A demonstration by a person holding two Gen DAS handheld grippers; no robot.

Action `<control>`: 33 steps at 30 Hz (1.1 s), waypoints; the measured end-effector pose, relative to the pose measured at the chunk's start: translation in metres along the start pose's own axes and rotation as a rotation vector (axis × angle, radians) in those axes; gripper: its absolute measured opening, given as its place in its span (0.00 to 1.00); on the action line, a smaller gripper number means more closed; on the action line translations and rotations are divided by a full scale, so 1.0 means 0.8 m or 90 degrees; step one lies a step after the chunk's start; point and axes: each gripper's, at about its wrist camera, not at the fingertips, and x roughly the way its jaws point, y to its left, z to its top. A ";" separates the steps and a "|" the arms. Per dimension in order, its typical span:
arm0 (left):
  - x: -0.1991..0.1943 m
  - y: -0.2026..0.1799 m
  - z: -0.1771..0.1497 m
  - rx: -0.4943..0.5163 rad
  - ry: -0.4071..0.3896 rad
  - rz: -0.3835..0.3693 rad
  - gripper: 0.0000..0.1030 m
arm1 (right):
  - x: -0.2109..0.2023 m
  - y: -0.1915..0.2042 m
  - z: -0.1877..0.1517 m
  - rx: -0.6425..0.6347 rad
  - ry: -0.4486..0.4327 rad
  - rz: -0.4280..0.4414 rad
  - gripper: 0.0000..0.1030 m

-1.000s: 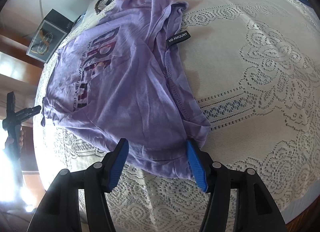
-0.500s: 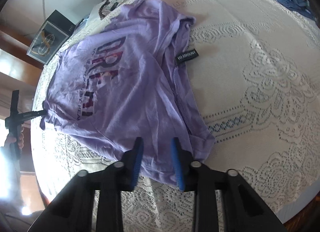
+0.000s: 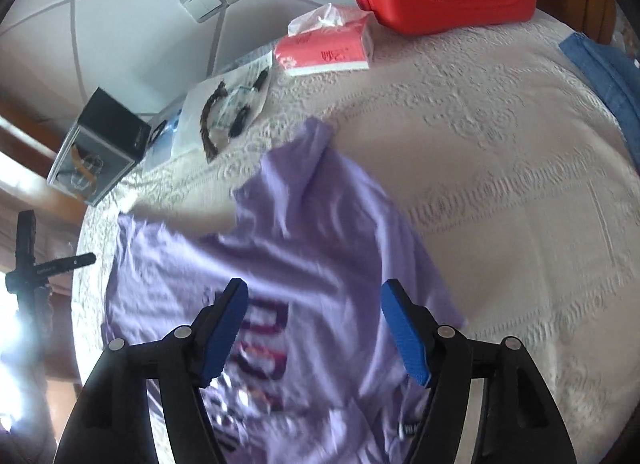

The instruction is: Fold clothes

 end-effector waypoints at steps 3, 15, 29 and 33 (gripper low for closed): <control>0.026 -0.004 0.032 -0.003 0.022 0.014 0.78 | 0.039 0.008 0.050 0.011 0.018 -0.015 0.67; 0.063 -0.013 0.034 0.043 0.011 0.061 0.14 | 0.157 0.045 0.120 -0.057 0.062 -0.126 0.54; -0.035 0.020 -0.146 0.074 -0.121 -0.023 0.09 | -0.065 0.025 -0.115 -0.118 -0.036 0.045 0.04; -0.026 0.026 -0.179 0.079 -0.047 -0.009 0.17 | -0.055 -0.001 -0.186 -0.089 0.066 0.013 0.17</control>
